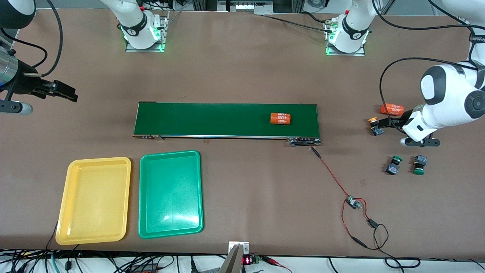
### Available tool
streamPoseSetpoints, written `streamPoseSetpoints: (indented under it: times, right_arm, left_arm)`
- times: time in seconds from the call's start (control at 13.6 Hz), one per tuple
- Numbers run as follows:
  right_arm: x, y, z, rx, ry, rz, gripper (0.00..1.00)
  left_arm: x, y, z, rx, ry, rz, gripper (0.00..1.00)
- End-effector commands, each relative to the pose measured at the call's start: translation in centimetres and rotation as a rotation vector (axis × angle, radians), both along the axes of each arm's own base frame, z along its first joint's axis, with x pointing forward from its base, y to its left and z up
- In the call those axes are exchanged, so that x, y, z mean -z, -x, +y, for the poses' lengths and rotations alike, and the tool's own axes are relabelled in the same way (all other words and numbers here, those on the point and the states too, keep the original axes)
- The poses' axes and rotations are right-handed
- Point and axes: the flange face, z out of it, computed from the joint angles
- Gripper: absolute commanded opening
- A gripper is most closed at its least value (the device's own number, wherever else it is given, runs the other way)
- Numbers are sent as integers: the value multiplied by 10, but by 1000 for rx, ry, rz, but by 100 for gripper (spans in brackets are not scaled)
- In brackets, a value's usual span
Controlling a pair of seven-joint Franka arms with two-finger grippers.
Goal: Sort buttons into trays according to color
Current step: 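Move the left gripper over the yellow-capped button, then grasp the yellow-capped button with the left gripper and lift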
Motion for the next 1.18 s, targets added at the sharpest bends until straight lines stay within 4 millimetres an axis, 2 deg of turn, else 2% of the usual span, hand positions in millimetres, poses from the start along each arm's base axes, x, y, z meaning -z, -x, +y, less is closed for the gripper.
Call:
streamPoseSetpoints:
  times: [0.0,0.15,0.29,0.44,0.66,0.81,0.88,1.1]
  right_arm:
    - [-5,-2,-6,13,8,-10,100]
    - [-6,-2,-8,14,11,-11,100]
    - [-5,-2,-9,19,8,-10,100]
    - [-7,-3,-12,22,11,-20,100]
    - [-7,-3,-26,36,8,-23,100]
    - [-7,-3,-28,38,8,-23,100]
    - [-6,-3,-28,39,6,-20,100]
    - [-6,-3,-28,39,6,-20,100]
  left_arm:
    - [28,10,4,-63,-27,-20,100]
    - [58,26,17,-93,-32,-53,100]
    - [82,35,21,-103,-31,-53,100]
    - [95,38,20,-108,-26,-32,100]
    - [106,41,19,-108,-23,-12,100]
    - [109,41,19,-107,-20,-6,99]
    - [112,40,19,-108,-19,-4,86]
    - [114,40,19,-110,-17,-1,85]
